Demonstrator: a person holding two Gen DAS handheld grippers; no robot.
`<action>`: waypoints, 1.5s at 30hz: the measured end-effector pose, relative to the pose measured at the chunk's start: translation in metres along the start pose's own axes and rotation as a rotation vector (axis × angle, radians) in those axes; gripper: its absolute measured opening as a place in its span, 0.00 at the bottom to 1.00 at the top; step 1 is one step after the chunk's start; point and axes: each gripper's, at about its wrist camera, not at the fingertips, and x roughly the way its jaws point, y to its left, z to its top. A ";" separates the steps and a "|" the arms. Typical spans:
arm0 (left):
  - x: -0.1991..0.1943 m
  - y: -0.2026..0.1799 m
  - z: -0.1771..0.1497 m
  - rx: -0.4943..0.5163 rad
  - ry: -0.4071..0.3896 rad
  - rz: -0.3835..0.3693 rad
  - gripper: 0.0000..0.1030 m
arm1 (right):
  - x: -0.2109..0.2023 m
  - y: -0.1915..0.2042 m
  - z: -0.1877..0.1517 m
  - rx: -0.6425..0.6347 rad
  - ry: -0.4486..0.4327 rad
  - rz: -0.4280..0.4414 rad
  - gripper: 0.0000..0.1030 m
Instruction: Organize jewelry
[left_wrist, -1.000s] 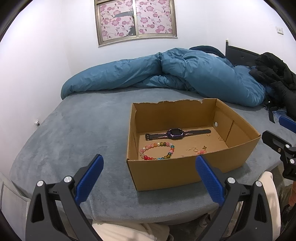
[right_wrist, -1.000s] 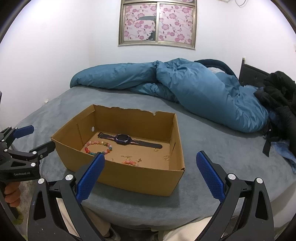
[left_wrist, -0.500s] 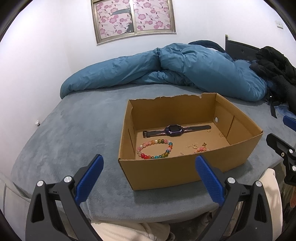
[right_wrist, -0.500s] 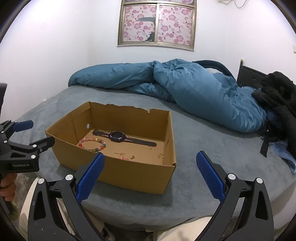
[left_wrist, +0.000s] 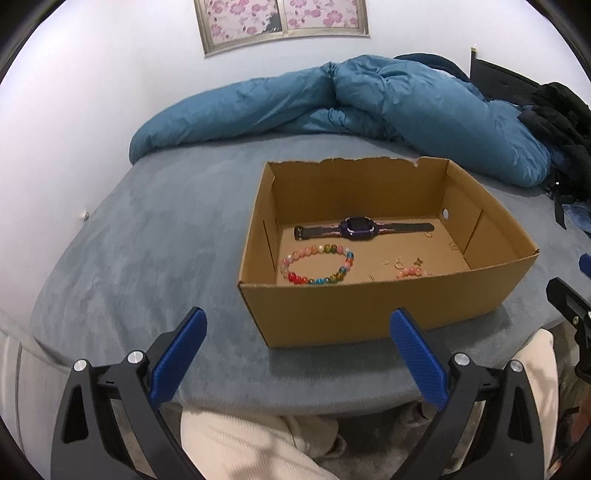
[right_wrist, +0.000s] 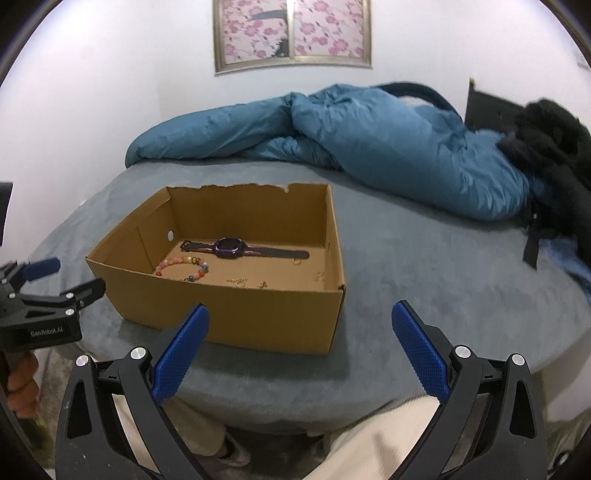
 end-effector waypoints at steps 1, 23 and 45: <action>-0.003 0.000 0.000 -0.002 0.009 0.003 0.95 | -0.001 -0.001 0.001 0.011 0.009 0.004 0.92; 0.001 0.006 0.015 -0.042 0.120 0.018 0.95 | 0.020 -0.012 0.018 0.077 0.180 -0.015 0.92; 0.009 0.006 0.015 -0.063 0.155 0.031 0.95 | 0.035 -0.018 0.004 0.085 0.300 -0.032 0.92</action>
